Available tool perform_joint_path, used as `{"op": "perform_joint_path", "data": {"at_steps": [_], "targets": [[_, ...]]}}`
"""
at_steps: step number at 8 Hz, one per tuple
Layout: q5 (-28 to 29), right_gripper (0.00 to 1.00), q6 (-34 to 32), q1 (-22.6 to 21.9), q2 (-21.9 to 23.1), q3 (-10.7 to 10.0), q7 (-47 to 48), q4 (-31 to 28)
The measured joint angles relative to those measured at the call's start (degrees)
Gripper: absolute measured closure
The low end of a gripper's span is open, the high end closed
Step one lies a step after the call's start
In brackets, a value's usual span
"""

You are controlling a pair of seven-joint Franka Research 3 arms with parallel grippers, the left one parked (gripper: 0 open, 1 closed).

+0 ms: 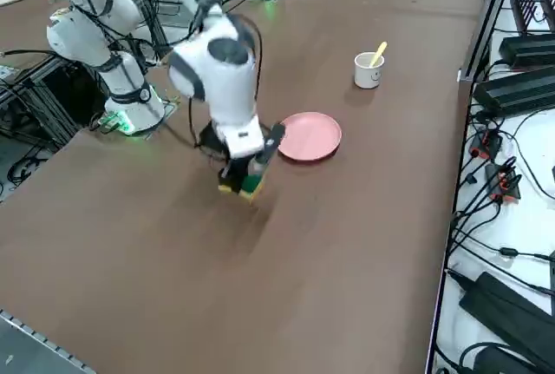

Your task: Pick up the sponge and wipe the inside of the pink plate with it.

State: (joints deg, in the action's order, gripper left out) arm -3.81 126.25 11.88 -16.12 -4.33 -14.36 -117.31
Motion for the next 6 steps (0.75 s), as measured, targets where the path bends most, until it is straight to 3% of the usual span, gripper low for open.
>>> {"op": "perform_joint_path", "data": {"at_steps": [3,4,6], "targets": [[5.5,0.61,-1.0,-15.6,0.6,0.6,17.4,-0.1],[8.0,0.61,0.3,-18.8,-0.8,0.6,19.3,-0.1],[11.1,0.61,2.5,-20.4,-4.2,0.5,19.6,1.3]]}}
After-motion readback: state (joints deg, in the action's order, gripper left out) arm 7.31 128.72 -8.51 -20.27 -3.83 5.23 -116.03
